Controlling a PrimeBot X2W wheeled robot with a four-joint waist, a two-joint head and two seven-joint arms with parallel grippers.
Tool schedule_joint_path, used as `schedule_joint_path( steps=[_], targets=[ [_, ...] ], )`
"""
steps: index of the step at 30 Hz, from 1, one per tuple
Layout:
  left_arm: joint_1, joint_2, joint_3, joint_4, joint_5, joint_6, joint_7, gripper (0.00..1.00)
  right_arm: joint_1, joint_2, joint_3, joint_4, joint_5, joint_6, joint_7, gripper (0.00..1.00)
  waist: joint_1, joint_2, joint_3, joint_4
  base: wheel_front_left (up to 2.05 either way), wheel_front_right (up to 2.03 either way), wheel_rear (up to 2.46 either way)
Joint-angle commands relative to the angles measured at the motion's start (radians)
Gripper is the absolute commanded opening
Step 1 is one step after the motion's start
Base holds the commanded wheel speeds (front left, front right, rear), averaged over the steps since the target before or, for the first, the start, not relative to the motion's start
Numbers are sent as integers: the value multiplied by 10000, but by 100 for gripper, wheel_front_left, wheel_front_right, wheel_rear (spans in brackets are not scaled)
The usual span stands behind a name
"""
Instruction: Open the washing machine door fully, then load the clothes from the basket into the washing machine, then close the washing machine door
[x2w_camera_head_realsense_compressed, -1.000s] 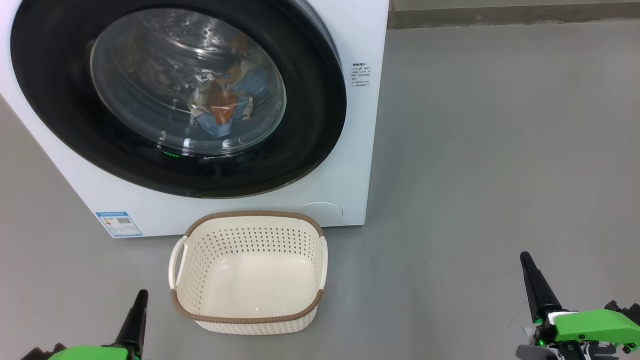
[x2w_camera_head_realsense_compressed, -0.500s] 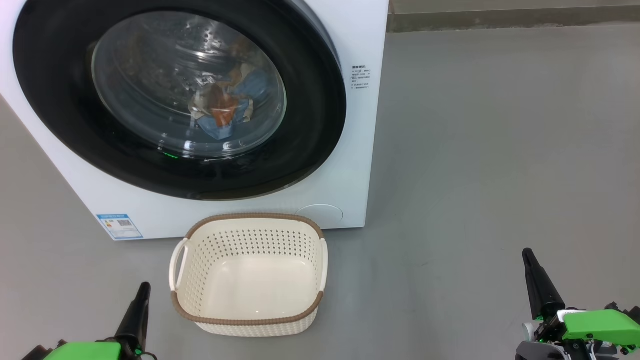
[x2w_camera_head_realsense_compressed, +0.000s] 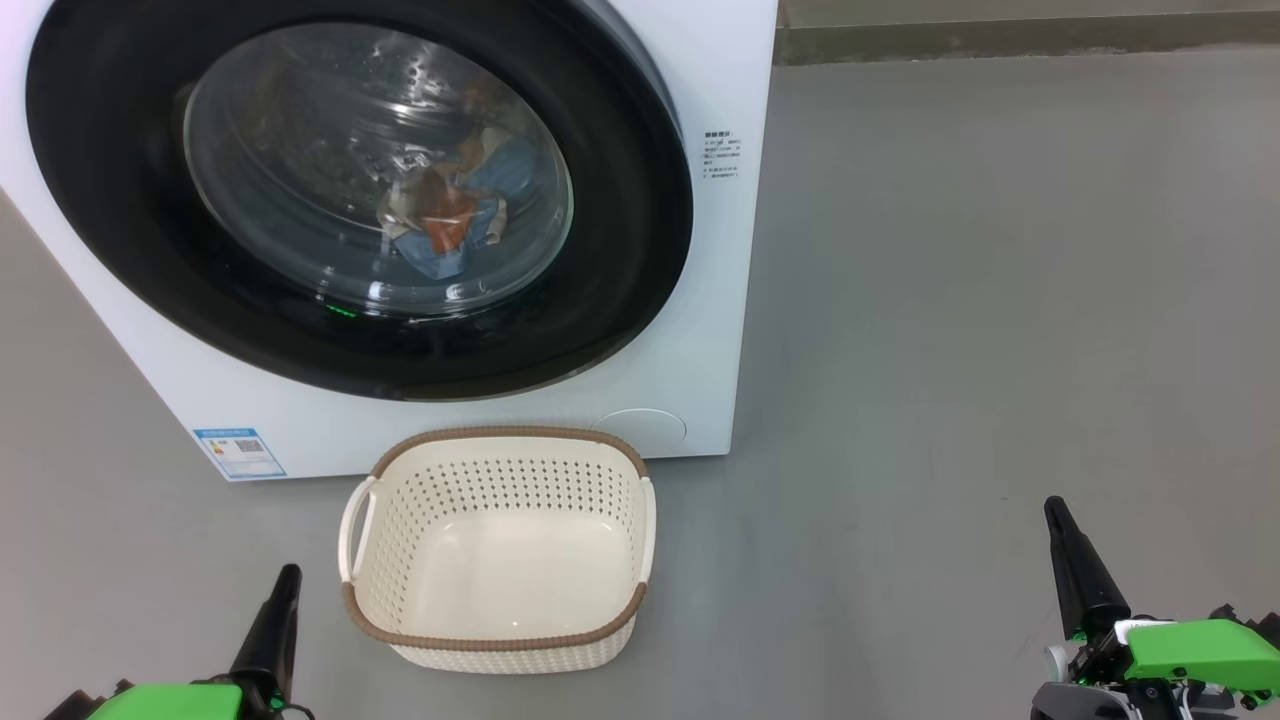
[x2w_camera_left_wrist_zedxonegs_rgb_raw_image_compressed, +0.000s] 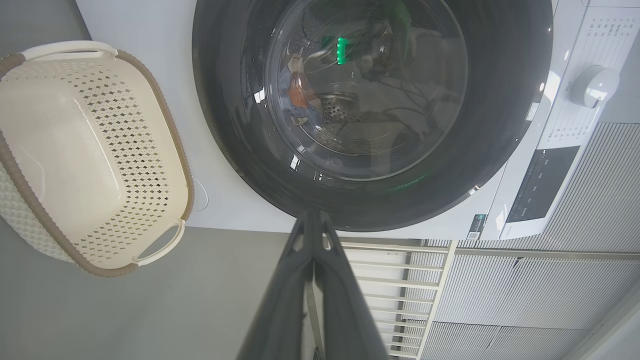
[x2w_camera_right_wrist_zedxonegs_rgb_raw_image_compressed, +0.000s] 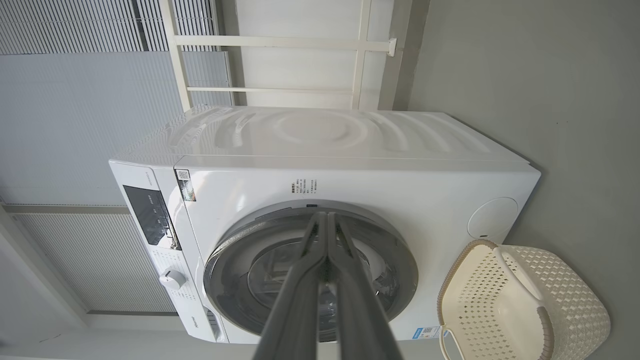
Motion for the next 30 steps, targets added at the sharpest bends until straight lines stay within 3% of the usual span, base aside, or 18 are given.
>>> schedule_joint_path(
  steps=[1, 30],
  targets=[
    [-413, 124, 357, -297, -74, -27, 65, 0, -172, -30, 217, -309, 31, -11, 81, 0, 0, 0, 0, 0, 0, 0, 0],
    [-413, 124, 354, -298, -77, -27, 62, 0, -172, -30, 220, -309, 33, -11, 79, 0, 0, 0, 0, 0, 0, 0, 0]
  ],
)
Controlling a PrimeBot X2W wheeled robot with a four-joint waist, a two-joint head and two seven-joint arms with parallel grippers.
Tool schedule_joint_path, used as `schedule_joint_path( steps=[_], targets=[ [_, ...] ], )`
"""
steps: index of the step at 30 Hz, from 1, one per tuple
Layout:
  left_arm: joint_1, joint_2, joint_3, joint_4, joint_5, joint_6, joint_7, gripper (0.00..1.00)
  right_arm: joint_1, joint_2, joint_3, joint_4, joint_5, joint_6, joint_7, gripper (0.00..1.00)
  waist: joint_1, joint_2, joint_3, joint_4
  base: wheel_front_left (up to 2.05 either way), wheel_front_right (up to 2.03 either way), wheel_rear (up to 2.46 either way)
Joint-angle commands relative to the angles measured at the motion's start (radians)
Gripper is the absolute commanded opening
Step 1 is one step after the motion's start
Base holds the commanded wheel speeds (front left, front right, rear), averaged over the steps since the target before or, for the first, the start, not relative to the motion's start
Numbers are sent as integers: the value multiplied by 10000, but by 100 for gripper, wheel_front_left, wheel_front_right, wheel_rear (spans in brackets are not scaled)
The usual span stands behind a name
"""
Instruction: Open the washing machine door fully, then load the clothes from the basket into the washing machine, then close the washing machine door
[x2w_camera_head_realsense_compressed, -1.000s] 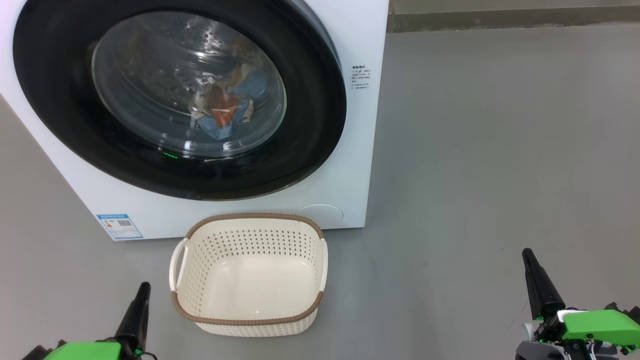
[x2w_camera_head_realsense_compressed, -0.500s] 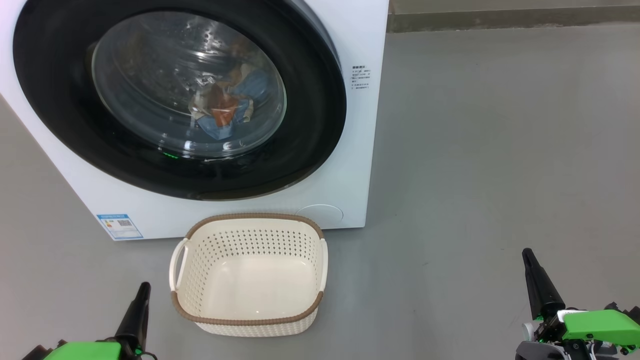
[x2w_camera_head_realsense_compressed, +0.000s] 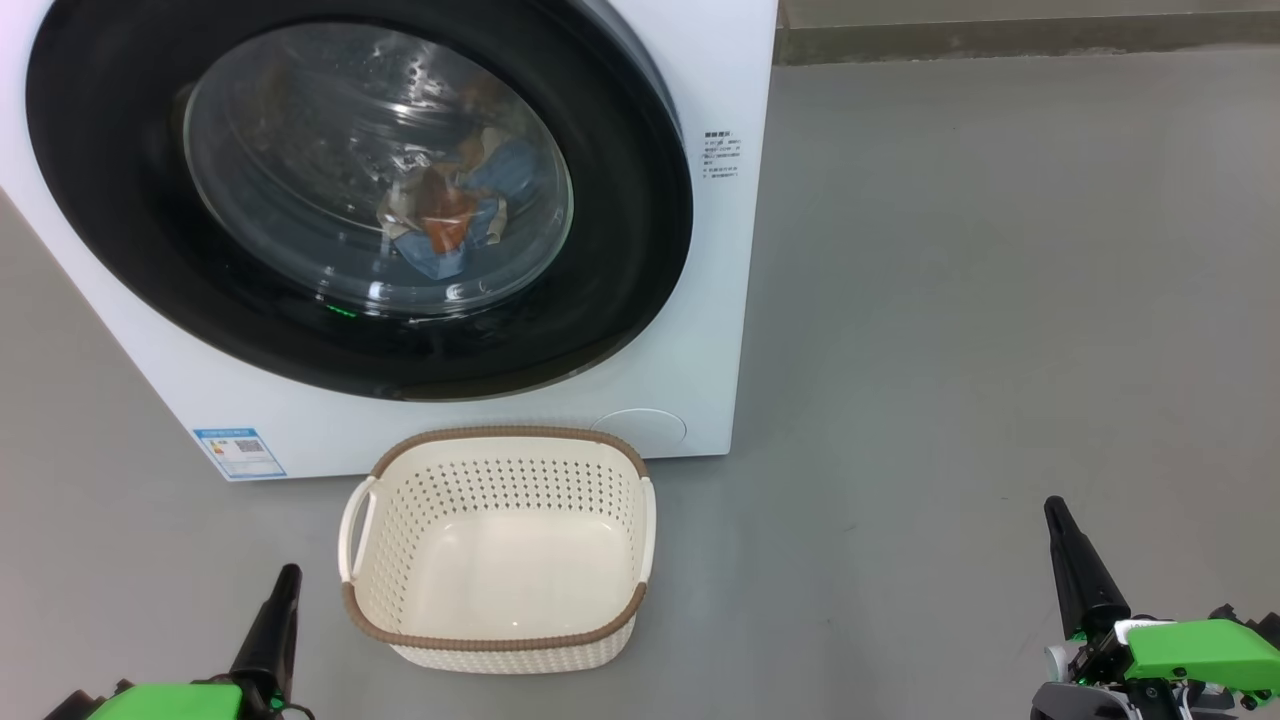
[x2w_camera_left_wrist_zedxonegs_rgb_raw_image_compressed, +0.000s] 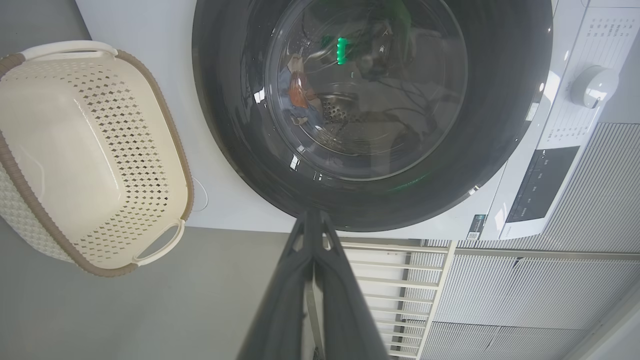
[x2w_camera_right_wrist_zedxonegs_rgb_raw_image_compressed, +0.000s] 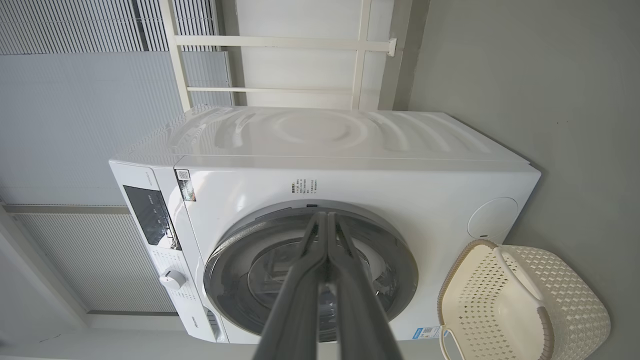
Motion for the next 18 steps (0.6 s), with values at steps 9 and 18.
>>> schedule_joint_path(
  steps=[9, 18],
  targets=[
    [-412, 124, 352, -296, -70, -27, 62, 0, -172, -31, 222, -307, 32, -11, 80, 0, 0, 0, 0, 0, 0, 0, 0],
    [-412, 124, 351, -296, -70, -27, 61, 0, -172, -31, 223, -307, 32, -11, 80, 0, 0, 0, 0, 0, 0, 0, 0]
  ],
)
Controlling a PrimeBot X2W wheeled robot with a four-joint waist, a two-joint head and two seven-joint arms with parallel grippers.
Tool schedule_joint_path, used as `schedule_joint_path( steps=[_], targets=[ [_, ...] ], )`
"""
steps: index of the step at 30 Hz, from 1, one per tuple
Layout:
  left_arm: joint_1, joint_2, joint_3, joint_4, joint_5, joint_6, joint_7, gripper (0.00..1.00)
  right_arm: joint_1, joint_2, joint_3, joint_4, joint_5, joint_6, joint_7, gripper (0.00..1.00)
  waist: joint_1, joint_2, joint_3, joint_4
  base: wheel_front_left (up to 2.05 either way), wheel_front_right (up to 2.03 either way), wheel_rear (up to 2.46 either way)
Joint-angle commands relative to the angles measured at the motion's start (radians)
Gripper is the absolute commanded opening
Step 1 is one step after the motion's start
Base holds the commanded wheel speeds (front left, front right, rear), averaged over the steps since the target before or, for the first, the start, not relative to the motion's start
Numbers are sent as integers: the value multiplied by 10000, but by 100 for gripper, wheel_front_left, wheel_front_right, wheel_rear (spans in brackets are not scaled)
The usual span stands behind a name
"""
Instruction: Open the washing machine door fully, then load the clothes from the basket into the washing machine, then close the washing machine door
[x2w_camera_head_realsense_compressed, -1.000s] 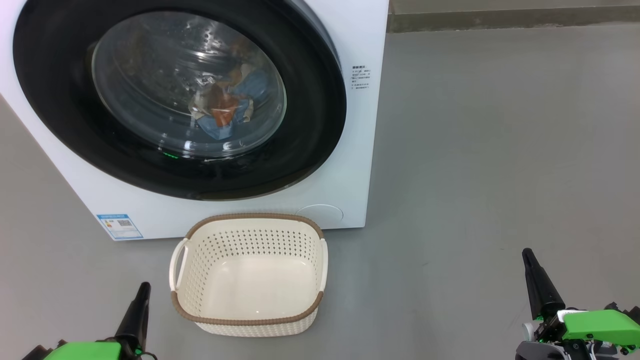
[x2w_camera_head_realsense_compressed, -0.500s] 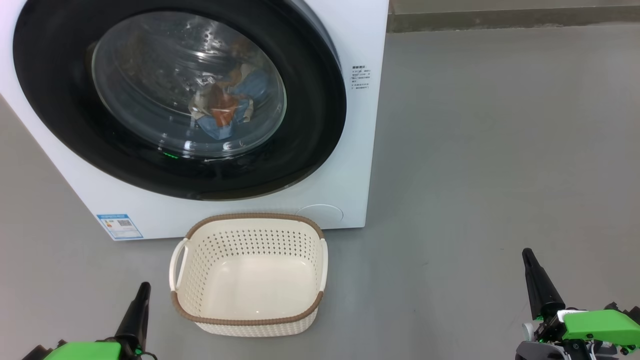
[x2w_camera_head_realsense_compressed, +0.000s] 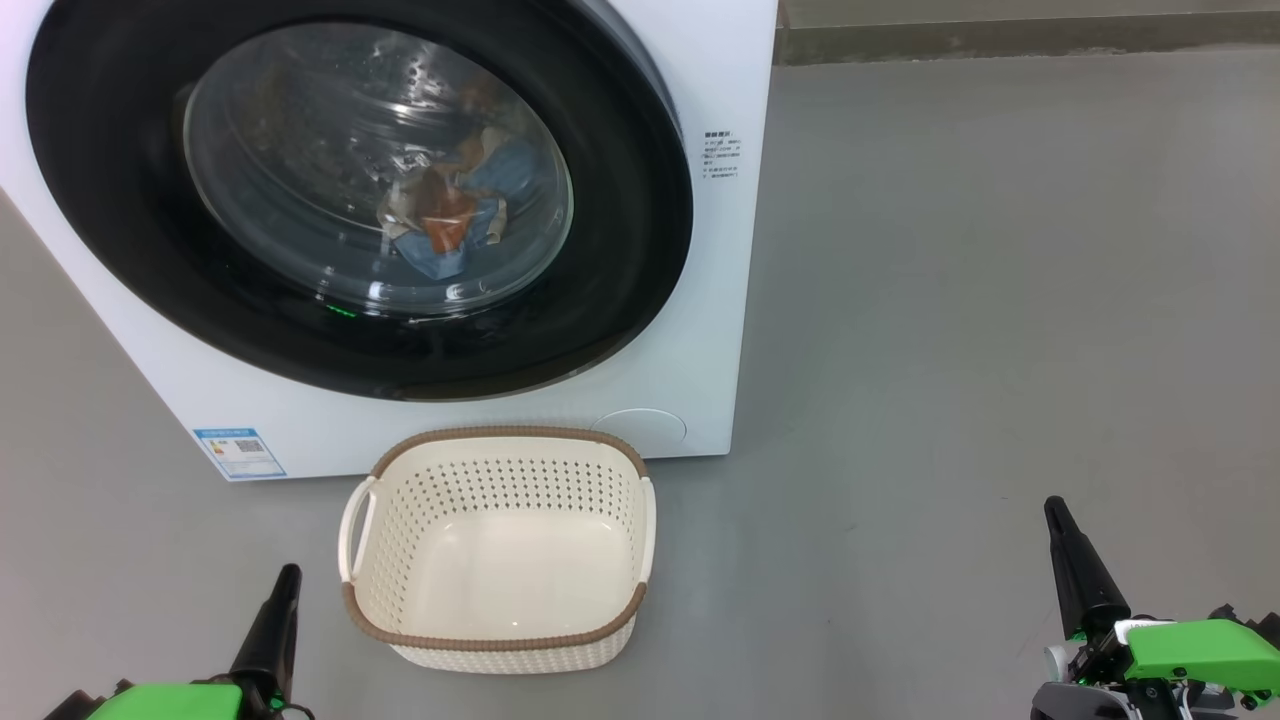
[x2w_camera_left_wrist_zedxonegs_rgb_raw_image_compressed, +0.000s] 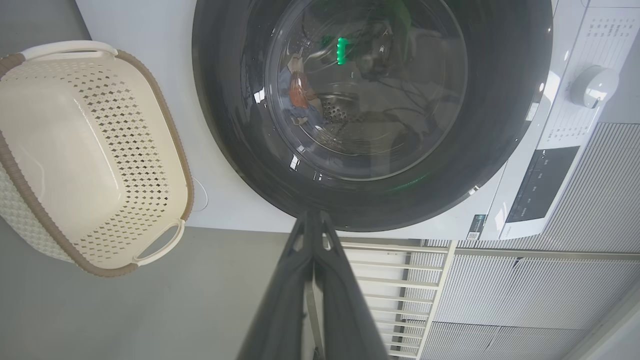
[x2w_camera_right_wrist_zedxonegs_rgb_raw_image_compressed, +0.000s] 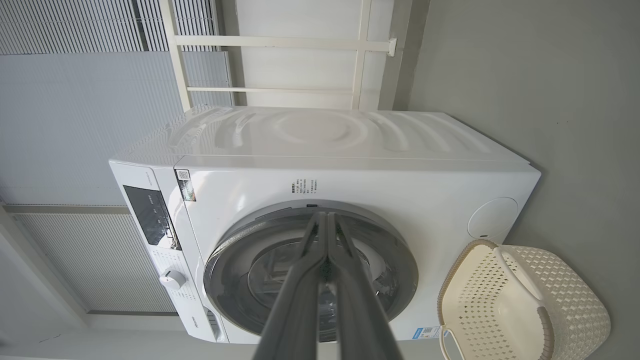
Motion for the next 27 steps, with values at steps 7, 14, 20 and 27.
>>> schedule_joint_path(
  steps=[7, 14, 20, 27],
  targets=[
    [-412, 124, 351, -296, -71, -27, 61, 0, -172, -31, 223, -307, 35, -11, 80, 0, 0, 0, 0, 0, 0, 0, 0],
    [-412, 124, 350, -296, -71, -27, 61, 0, -172, -31, 223, -307, 35, -11, 79, 0, 0, 0, 0, 0, 0, 0, 0],
    [-412, 123, 350, -296, -71, -27, 60, 0, -172, -31, 224, -307, 35, -11, 79, 0, 0, 0, 0, 0, 0, 0, 0],
    [-412, 123, 350, -296, -71, -27, 60, 0, -172, -31, 224, -307, 35, -11, 79, 0, 0, 0, 0, 0, 0, 0, 0]
  ],
)
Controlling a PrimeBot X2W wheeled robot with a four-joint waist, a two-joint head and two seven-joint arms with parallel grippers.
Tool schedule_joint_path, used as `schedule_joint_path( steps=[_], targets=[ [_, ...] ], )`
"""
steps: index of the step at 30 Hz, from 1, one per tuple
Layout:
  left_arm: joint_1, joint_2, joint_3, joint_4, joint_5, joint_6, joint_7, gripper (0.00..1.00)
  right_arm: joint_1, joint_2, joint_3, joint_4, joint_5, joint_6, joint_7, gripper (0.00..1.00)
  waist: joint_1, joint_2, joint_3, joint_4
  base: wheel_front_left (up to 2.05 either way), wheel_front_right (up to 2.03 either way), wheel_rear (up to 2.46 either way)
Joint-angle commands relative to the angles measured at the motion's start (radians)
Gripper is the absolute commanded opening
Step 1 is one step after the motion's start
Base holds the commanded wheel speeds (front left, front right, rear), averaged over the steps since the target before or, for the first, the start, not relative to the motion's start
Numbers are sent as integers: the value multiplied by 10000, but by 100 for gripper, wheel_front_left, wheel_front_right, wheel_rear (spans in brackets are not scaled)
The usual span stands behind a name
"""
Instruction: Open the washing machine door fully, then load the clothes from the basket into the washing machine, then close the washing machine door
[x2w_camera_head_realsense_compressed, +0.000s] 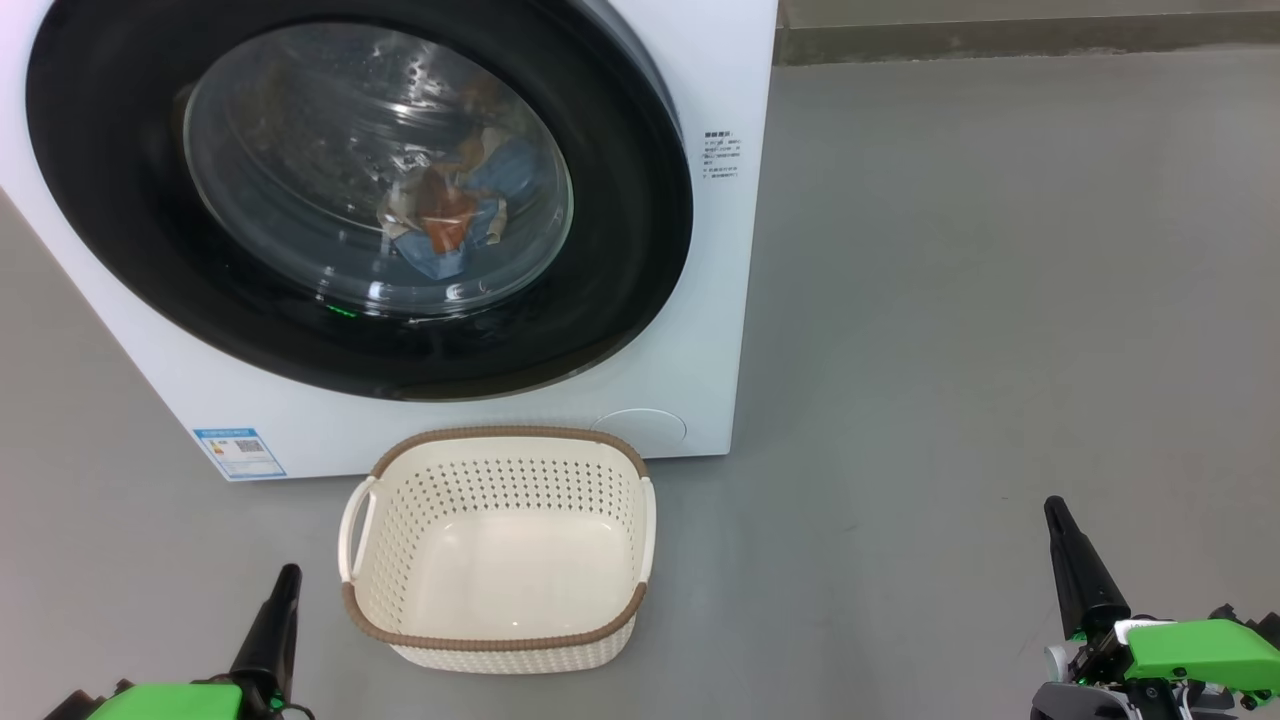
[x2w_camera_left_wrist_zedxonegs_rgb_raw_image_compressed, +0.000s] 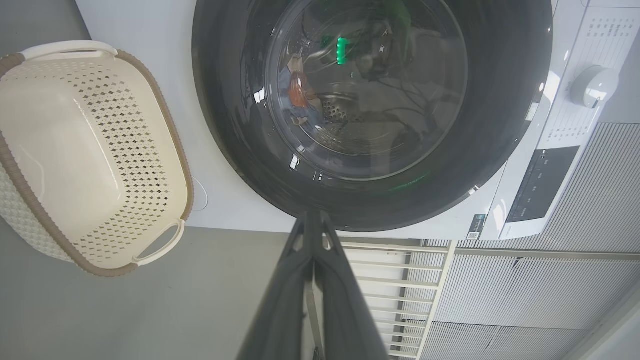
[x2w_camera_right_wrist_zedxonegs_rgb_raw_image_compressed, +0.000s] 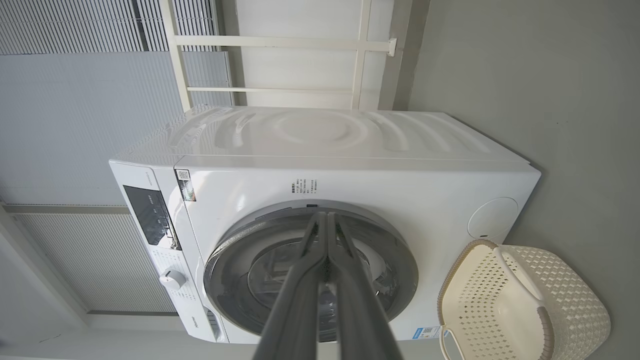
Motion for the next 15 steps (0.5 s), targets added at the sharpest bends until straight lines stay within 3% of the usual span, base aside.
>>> schedule_joint_path(
  steps=[1, 15],
  targets=[
    [-412, 123, 350, -296, -71, -27, 60, 0, -172, -31, 224, -307, 33, -11, 79, 0, 0, 0, 0, 0, 0, 0, 0],
    [-412, 123, 349, -296, -72, -27, 60, 0, -172, -31, 224, -307, 34, -11, 79, 0, 0, 0, 0, 0, 0, 0, 0]
  ],
)
